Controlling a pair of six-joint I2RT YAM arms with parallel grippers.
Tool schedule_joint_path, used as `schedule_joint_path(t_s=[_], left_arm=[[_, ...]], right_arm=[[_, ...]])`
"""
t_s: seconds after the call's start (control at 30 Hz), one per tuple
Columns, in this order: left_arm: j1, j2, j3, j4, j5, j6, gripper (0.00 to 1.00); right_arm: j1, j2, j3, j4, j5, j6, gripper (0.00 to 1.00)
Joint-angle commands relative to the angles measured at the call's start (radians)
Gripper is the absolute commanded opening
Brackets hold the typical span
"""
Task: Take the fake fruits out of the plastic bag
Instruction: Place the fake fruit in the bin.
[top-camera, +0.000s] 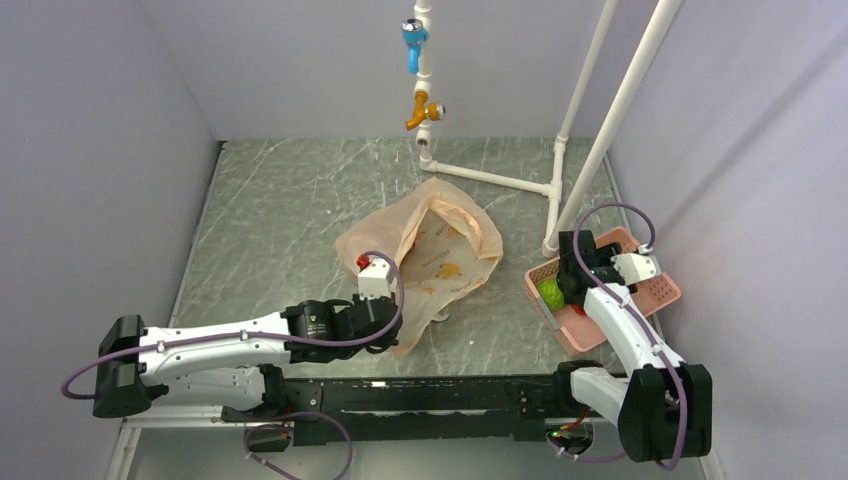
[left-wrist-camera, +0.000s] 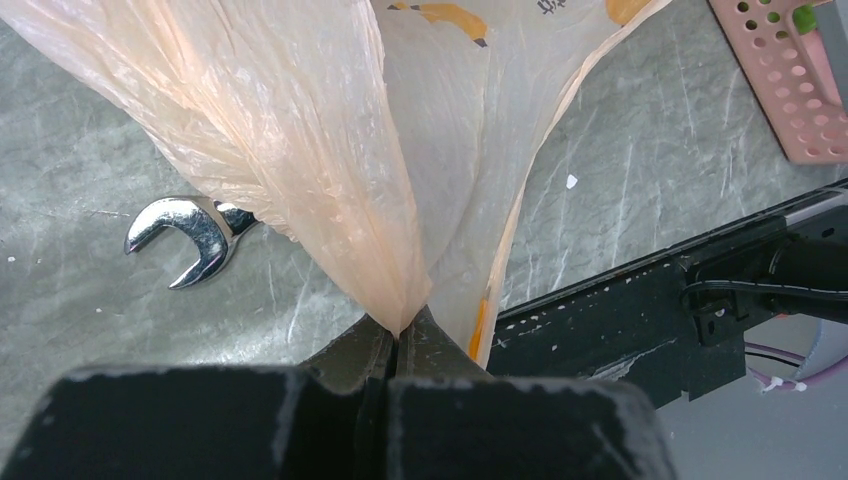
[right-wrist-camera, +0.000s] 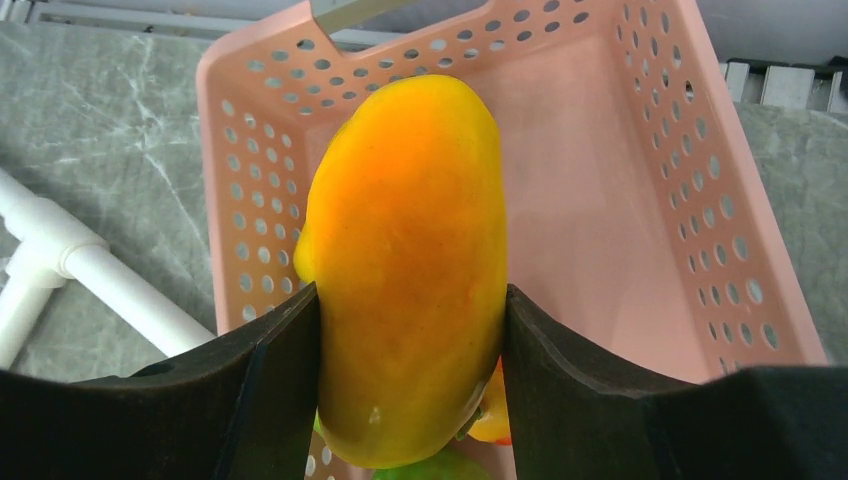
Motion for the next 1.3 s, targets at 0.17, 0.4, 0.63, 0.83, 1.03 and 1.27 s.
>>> schedule_joint_path(t_s=[0.17, 0.4, 0.63, 0.83, 1.03, 1.27], left_arm=[[-0.003, -0.006, 0.044, -0.018, -0.019, 0.009, 0.00], [-0.004, -0.011, 0.015, 0.014, -0.002, -0.004, 0.00], [-0.003, 0.036, 0.058, -0.050, -0.019, -0.005, 0.00], [-0.003, 0.043, 0.057, -0.047, -0.026, -0.017, 0.00], [-0.003, 0.046, 0.092, -0.104, -0.057, -0.015, 0.00], [0.004, 0.038, 0.095, -0.114, -0.062, -0.002, 0.00]], right_arm=[[-0.023, 0.016, 0.034, -0.053, -0.011, 0.086, 0.69], [-0.022, 0.052, 0.054, -0.031, -0.050, 0.048, 0.88], [0.037, 0.048, 0.207, -0.119, -0.106, -0.086, 0.98], [0.219, 0.053, 0.332, -0.197, -0.063, -0.157, 0.99], [0.357, -0.134, 0.203, 0.110, -0.337, -0.453, 0.99], [0.428, -0.362, -0.009, 0.492, -0.964, -0.692, 0.95]])
